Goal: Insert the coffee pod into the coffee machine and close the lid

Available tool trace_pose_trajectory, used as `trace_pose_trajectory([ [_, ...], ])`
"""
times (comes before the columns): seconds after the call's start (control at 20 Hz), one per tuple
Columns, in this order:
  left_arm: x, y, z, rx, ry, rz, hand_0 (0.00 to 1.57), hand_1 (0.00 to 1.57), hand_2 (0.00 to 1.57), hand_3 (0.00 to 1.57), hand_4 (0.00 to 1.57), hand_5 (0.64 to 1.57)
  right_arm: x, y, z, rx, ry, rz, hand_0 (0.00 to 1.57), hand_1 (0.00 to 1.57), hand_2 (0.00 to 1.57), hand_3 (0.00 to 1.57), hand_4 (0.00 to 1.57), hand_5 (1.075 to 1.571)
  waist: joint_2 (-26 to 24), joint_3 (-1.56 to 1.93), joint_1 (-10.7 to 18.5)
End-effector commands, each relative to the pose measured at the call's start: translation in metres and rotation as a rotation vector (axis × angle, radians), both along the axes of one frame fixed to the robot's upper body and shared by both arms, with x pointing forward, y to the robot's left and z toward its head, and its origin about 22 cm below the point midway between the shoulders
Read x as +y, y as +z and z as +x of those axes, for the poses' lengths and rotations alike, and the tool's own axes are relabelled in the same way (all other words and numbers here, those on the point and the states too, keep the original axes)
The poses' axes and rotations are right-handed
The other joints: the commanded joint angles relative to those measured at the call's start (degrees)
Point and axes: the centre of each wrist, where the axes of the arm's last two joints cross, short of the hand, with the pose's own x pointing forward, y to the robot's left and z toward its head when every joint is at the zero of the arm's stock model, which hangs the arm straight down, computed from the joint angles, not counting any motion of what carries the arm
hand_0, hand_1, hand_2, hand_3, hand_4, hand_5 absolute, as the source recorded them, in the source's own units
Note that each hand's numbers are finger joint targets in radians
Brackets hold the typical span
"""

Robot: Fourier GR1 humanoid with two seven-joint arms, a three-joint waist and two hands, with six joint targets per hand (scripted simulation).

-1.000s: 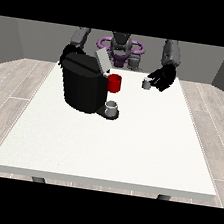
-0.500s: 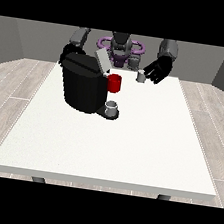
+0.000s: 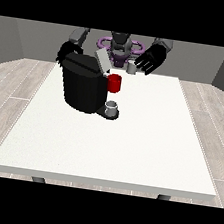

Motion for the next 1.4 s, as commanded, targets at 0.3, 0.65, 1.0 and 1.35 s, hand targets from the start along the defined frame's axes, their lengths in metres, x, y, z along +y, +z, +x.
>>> trace_pose_trajectory([
  [0.3, -0.021, 0.024, 0.006, -0.074, -0.005, 0.012, 1.28, 1.28, 1.33, 1.26, 0.52, 1.571, 0.014, 0.007, -0.003, -0.057, -0.004, -0.011, 0.0, 0.0, 0.0, 0.0, 0.51, 1.571, 3.0, 0.01, -2.74],
  [0.65, -0.013, 0.044, 0.008, -0.071, -0.003, 0.014, 1.31, 1.31, 1.33, 1.24, 0.49, 1.571, -0.001, 0.033, 0.01, -0.083, -0.027, -0.03, 0.0, 0.0, 0.0, 0.0, 0.46, 1.571, 4.5, 0.01, -3.01],
  [1.0, -0.023, 0.04, 0.01, -0.054, -0.008, 0.041, 1.27, 1.27, 1.3, 1.22, 0.51, 1.571, -0.002, 0.02, 0.004, -0.058, -0.042, -0.025, 0.0, 0.0, 0.0, 0.0, 0.52, 1.571, 4.55, 0.0, -3.34],
  [1.35, -0.031, 0.048, 0.012, -0.034, -0.05, 0.03, 1.18, 1.18, 1.26, 1.19, 0.5, 1.571, -0.019, 0.022, 0.011, -0.072, -0.048, 0.008, 0.0, 0.0, 0.0, 0.0, 0.51, 1.571, 4.81, 0.02, -2.3],
])
